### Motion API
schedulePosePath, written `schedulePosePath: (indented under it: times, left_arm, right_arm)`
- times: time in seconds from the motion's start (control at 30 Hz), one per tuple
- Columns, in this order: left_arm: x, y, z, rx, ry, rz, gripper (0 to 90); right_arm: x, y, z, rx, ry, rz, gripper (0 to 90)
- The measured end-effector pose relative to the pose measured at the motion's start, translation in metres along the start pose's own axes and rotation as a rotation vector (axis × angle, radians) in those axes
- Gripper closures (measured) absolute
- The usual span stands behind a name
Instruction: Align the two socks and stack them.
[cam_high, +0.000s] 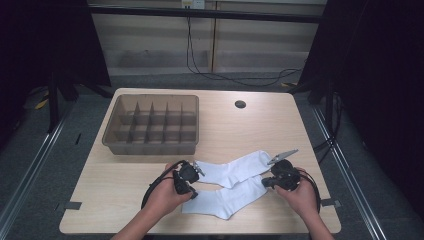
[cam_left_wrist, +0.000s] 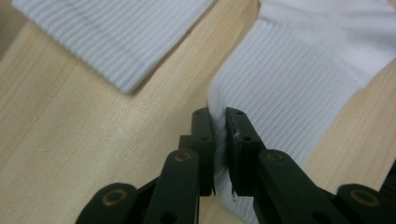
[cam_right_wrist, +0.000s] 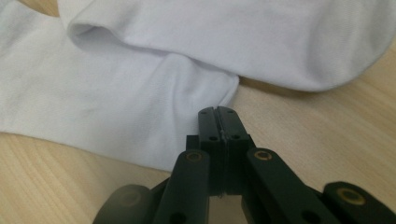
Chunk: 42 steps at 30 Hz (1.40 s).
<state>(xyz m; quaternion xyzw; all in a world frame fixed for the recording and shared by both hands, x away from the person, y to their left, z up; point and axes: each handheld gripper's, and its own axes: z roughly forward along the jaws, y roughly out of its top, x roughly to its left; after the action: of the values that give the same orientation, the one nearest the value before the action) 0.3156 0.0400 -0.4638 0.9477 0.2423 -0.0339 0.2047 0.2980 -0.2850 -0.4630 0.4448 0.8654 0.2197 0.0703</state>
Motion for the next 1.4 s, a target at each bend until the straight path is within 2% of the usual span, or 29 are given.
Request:
schedulePosePath:
  times: [0.17,0.27,0.37,0.43,0.47,0.53,0.57,0.6,0.67,0.73,0.8,0.87,0.93,1.0,1.1,1.13,1.17,1.23,1.3,1.4]
  left_arm:
    - [0.0,0.002,-0.011,-0.047,-0.019,-0.015,83.5]
    - [0.003,0.003,-0.01,-0.052,-0.016,-0.021,83.5]
    - [0.005,0.003,-0.007,-0.073,-0.012,-0.04,83.3]
    - [0.006,0.003,-0.004,-0.095,-0.01,-0.051,82.1]
    - [0.007,0.003,-0.003,-0.099,-0.003,-0.054,80.9]
    - [0.009,0.003,-0.002,-0.097,0.004,-0.072,75.0]
    - [0.011,0.002,-0.002,-0.104,0.012,-0.068,71.6]
    - [0.012,0.001,-0.002,-0.084,0.002,-0.085,73.5]
    - [0.012,-0.001,-0.003,-0.089,-0.007,-0.091,71.6]
    - [0.012,-0.002,-0.005,-0.07,0.003,-0.082,69.3]
    - [0.01,-0.003,-0.006,-0.075,0.018,-0.077,68.5]
    - [0.01,-0.004,-0.006,-0.072,0.019,-0.076,67.6]
    - [0.009,-0.004,-0.004,-0.062,0.009,-0.075,66.3]
    - [0.008,-0.004,-0.002,-0.053,0.005,-0.071,65.2]
    - [0.006,-0.004,-0.002,-0.043,0.003,-0.062,64.3]
    - [0.006,-0.004,-0.003,-0.046,0.007,-0.059,64.1]
    - [0.006,-0.005,-0.004,-0.052,0.009,-0.063,63.7]
    - [0.007,-0.005,-0.006,-0.057,0.004,-0.069,64.8]
    - [0.008,-0.006,-0.007,-0.056,0.005,-0.067,64.3]
    - [0.007,-0.007,-0.007,-0.057,0.006,-0.057,62.2]
  right_arm:
    - [-0.002,-0.002,-0.012,-0.026,-0.008,0.001,90.0]
    - [-0.002,-0.006,-0.022,-0.022,-0.036,-0.001,90.0]
    - [-0.002,-0.012,-0.027,-0.008,-0.043,0.016,90.0]
    - [-0.002,-0.016,-0.025,-0.001,-0.044,0.032,85.2]
    - [-0.003,-0.017,-0.023,-0.011,-0.057,0.042,77.7]
    - [-0.005,-0.017,-0.021,-0.019,-0.071,0.056,75.9]
    - [-0.007,-0.017,-0.021,-0.021,-0.07,0.06,74.9]
    - [-0.007,-0.015,-0.021,-0.033,-0.072,0.066,74.6]
    - [-0.007,-0.012,-0.021,-0.033,-0.059,0.071,74.5]
    - [-0.007,-0.01,-0.02,-0.031,-0.061,0.063,74.1]
    - [-0.006,-0.008,-0.018,-0.022,-0.061,0.052,73.8]
    - [-0.005,-0.005,-0.022,-0.032,-0.071,0.05,73.7]
    - [-0.003,-0.002,-0.025,-0.056,-0.055,0.044,72.2]
    - [-0.002,0.0,-0.021,-0.051,-0.059,0.027,71.2]
    - [-0.002,0.003,-0.007,-0.02,-0.052,0.018,71.6]
    - [-0.003,0.003,-0.004,-0.013,-0.055,0.025,74.3]
    - [-0.003,0.004,-0.001,-0.003,-0.055,0.03,81.1]
    - [-0.002,0.005,0.001,0.017,-0.048,0.019,88.5]
    - [-0.001,0.005,0.0,0.045,-0.055,0.003,89.3]
    - [-0.001,0.001,-0.003,0.042,-0.051,-0.009,89.4]
